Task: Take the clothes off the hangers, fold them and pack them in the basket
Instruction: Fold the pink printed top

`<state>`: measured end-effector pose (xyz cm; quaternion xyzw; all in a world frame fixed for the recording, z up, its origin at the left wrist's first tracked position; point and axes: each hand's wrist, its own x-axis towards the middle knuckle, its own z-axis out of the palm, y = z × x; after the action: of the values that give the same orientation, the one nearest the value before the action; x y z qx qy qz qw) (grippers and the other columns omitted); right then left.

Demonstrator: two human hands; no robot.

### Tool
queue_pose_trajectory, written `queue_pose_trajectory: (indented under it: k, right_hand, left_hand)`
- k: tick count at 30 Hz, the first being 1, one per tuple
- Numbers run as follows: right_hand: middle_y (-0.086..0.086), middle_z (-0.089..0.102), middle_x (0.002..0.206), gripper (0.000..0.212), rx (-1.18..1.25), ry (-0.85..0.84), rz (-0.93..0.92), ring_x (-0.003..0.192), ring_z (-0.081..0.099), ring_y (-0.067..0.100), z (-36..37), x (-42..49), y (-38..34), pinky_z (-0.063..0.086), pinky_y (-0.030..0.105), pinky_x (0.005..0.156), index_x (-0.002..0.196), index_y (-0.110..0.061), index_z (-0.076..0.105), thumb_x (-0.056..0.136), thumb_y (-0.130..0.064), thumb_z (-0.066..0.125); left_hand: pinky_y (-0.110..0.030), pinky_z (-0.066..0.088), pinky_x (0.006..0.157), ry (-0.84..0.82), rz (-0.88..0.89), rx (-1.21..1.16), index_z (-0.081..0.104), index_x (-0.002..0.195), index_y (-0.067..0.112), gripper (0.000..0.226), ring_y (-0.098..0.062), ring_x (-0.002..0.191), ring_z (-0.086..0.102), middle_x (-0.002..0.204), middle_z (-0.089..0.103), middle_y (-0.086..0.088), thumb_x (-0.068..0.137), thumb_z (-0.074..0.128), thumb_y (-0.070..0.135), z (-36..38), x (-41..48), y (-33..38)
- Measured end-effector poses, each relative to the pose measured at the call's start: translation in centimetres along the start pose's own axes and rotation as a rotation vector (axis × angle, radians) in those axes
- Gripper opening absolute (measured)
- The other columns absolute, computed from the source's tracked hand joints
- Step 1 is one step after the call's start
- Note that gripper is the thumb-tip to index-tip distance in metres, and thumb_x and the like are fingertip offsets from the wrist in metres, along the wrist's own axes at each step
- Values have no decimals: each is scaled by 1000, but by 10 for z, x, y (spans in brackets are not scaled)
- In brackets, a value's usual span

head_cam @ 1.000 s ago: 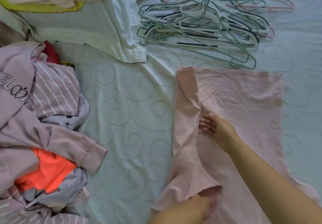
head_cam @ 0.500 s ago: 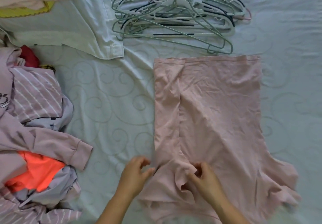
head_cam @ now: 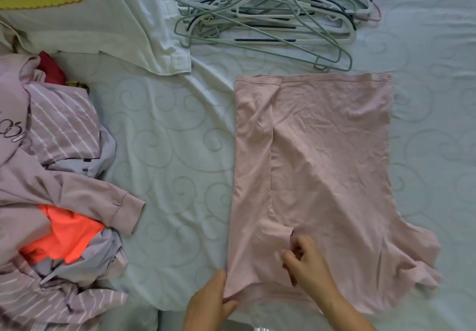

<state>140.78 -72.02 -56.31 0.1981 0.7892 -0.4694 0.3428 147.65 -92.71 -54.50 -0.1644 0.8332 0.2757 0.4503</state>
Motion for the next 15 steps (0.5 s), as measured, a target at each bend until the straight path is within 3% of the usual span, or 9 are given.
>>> queue_pose_trajectory:
  k: [2, 5, 6, 8, 9, 10, 13, 14, 15]
  right_hand:
    - [1, 56, 82, 23, 136, 59, 55, 70, 55, 14, 4, -4, 2, 44, 32, 68, 86, -19, 47, 79, -13, 68]
    - [-10, 53, 99, 41, 162, 61, 91, 87, 53, -3, 7, -5, 6, 41, 18, 73, 105, -21, 40, 79, -7, 69]
    - [-12, 53, 99, 44, 143, 65, 87, 87, 53, -3, 8, -4, 6, 41, 16, 70, 110, -21, 39, 80, -5, 67]
    - [-9, 56, 98, 47, 87, 109, 103, 85, 57, 8, 6, -5, 8, 41, 17, 66, 120, -18, 39, 82, -4, 63]
    - [-6, 57, 102, 49, 28, 136, 114, 88, 59, 16, 6, -7, 10, 41, 23, 68, 125, -16, 39, 83, -6, 61]
    - [-2, 57, 107, 50, -58, 149, 120, 93, 60, 23, 5, -10, 15, 41, 29, 70, 128, -14, 38, 83, -8, 61]
    - [3, 49, 111, 54, -253, 245, 28, 98, 59, 32, 5, -22, 21, 42, 33, 69, 128, -12, 40, 80, -11, 65]
    - [1, 45, 107, 51, -264, 306, -85, 95, 58, 29, 5, -24, 20, 42, 32, 68, 123, -13, 42, 78, -12, 67]
    - [-2, 42, 104, 45, -264, 353, -195, 92, 55, 24, 7, -23, 17, 42, 28, 70, 117, -15, 43, 77, -17, 65]
  left_hand:
    - [-21, 38, 85, 7, -46, 162, 36, 132, 33, 51, -21, 117, 52, 128, 53, 4, 85, 54, 36, 8, 1, -4]
    - [-25, 41, 84, 90, -80, 209, 39, 130, 29, 48, -22, 111, 56, 125, 55, 1, 84, 54, 31, 11, -2, -2]
    - [-25, 45, 77, 157, -69, 232, 45, 125, 27, 48, -19, 101, 61, 115, 60, 0, 79, 59, 30, 11, -3, -3]
    - [-23, 45, 43, 248, 45, 254, 55, 101, 18, 39, -14, 56, 64, 74, 65, -2, 63, 62, 23, 16, -2, -9]
    - [-22, 33, 27, 218, 96, 317, 52, 88, 17, 30, -14, 37, 55, 56, 58, -2, 59, 56, 22, 17, -4, -11]
    - [-18, 23, 22, 217, 118, 387, 50, 80, 17, 25, -13, 26, 46, 45, 50, -3, 56, 54, 23, 19, -1, -14]
    - [-15, 23, 23, 285, 193, 576, 62, 54, 20, 19, -9, 21, 38, 34, 22, -14, 38, 70, 28, 17, -1, -3]
    - [-17, 24, 24, 347, 253, 574, 63, 51, 21, 6, -11, 24, 42, 35, 29, -11, 46, 62, 24, 11, 2, 7]
    - [-21, 26, 27, 387, 326, 534, 61, 53, 21, 11, -13, 30, 46, 41, 39, -5, 55, 50, 18, 5, 5, 19]
